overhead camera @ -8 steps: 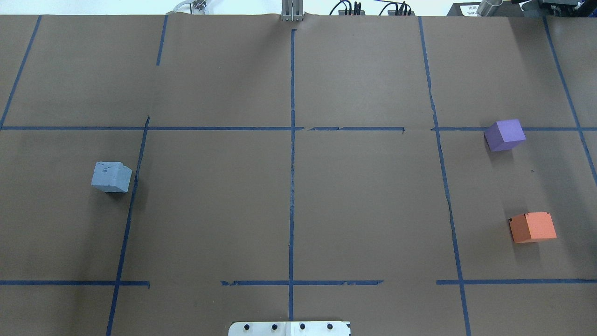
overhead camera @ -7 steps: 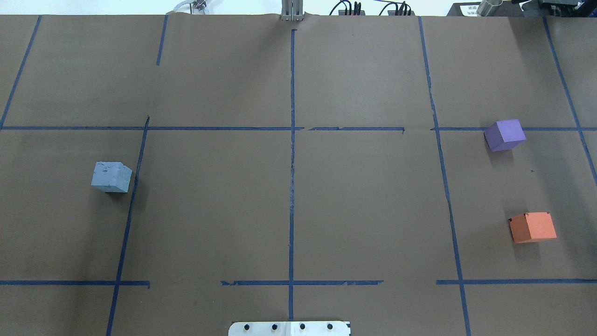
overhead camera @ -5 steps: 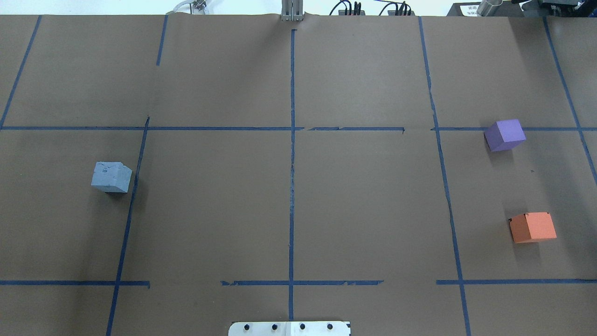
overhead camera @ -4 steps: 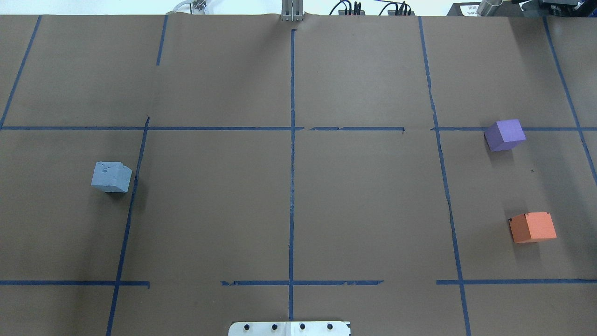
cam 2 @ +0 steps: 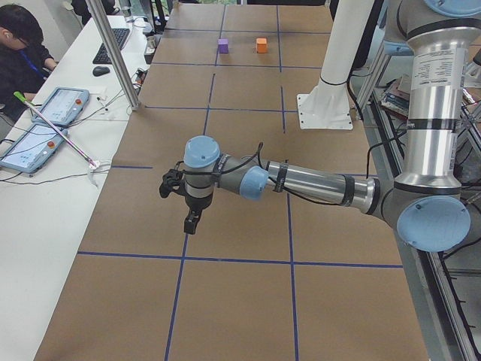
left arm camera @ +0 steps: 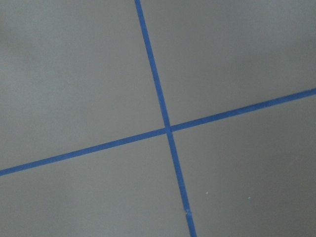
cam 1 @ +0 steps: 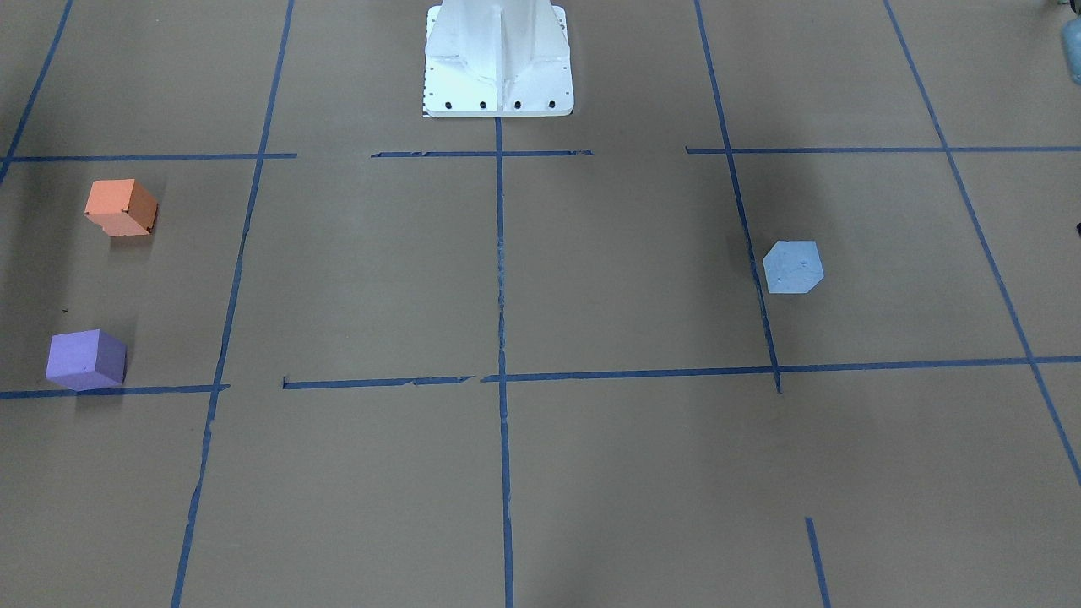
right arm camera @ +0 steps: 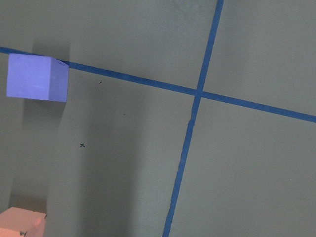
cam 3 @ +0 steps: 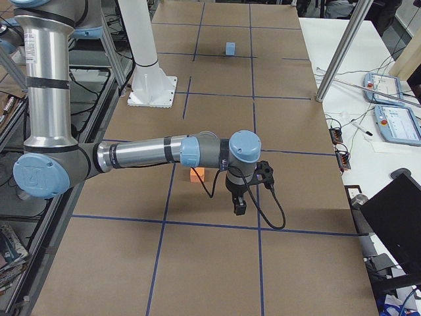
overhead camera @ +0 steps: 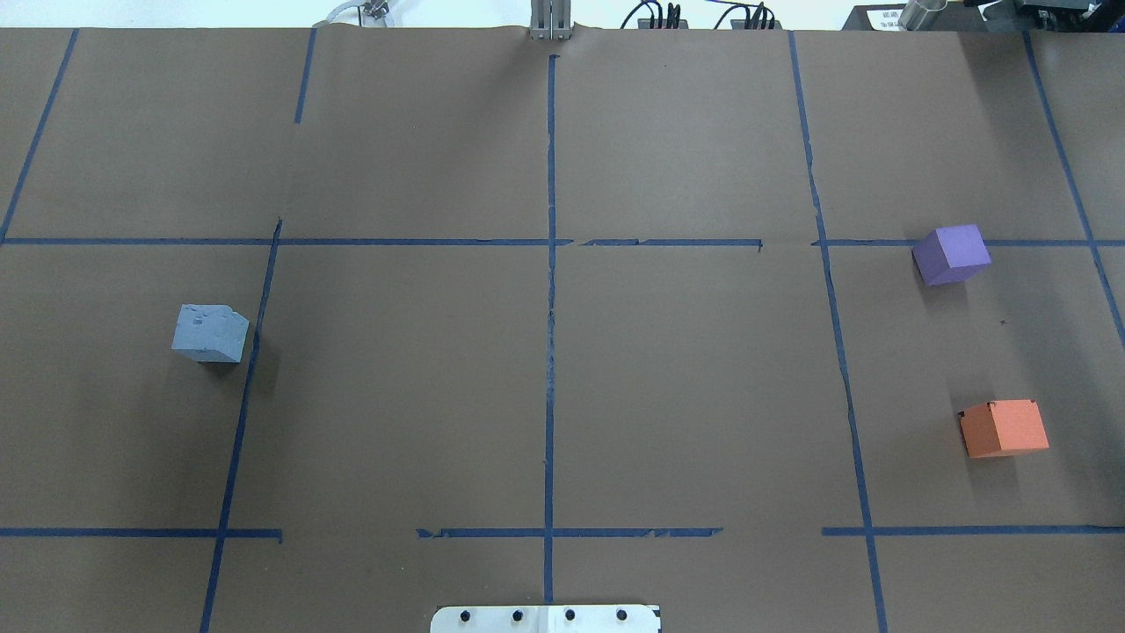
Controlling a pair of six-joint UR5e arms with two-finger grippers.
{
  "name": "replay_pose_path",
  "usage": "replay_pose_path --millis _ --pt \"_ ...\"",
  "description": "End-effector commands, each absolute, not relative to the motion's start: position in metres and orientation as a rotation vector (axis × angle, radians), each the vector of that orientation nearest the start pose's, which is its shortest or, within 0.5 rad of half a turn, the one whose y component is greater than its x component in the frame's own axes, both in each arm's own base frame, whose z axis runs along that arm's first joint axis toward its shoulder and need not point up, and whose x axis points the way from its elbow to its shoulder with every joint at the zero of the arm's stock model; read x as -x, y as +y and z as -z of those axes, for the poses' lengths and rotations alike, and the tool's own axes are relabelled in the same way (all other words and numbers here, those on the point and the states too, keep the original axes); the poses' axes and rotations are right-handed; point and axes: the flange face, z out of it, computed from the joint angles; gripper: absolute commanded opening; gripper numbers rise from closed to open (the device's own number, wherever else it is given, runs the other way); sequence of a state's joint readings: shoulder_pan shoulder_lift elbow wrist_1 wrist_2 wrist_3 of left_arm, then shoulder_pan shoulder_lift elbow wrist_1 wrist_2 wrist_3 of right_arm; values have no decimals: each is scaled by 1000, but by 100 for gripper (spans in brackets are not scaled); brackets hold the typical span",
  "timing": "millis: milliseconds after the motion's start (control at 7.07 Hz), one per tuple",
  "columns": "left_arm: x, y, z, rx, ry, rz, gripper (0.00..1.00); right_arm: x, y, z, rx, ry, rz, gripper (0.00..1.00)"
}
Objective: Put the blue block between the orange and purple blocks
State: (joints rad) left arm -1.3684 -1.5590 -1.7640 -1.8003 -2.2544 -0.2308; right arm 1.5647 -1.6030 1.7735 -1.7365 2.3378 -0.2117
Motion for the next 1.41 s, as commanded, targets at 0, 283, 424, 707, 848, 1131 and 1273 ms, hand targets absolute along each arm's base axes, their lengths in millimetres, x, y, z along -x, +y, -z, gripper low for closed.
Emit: replay_pose_path --millis 0,283,424,707,848,1131,1273 --pt "-174 -488 -512 -137 854 -70 100 -61 -473 -590 -86 -765 210 100" --pt "-253 -475 -475 -128 853 23 100 -61 -473 -591 -85 -765 209 100" --pt "-271 -470 -469 -111 861 36 100 -61 -473 -590 -87 -765 211 100" --pt "-308 -454 -466 -74 858 37 100 -61 -473 -591 -87 -764 211 100" --pt "-320 -452 -468 -85 839 29 100 -61 -472 -591 -85 -764 211 100" --pt "-339 -444 -485 -78 799 11 100 -61 -472 -591 -85 -764 211 100" --pt "-353 -441 -491 -77 779 -2 100 -61 -471 -593 -82 -764 210 100"
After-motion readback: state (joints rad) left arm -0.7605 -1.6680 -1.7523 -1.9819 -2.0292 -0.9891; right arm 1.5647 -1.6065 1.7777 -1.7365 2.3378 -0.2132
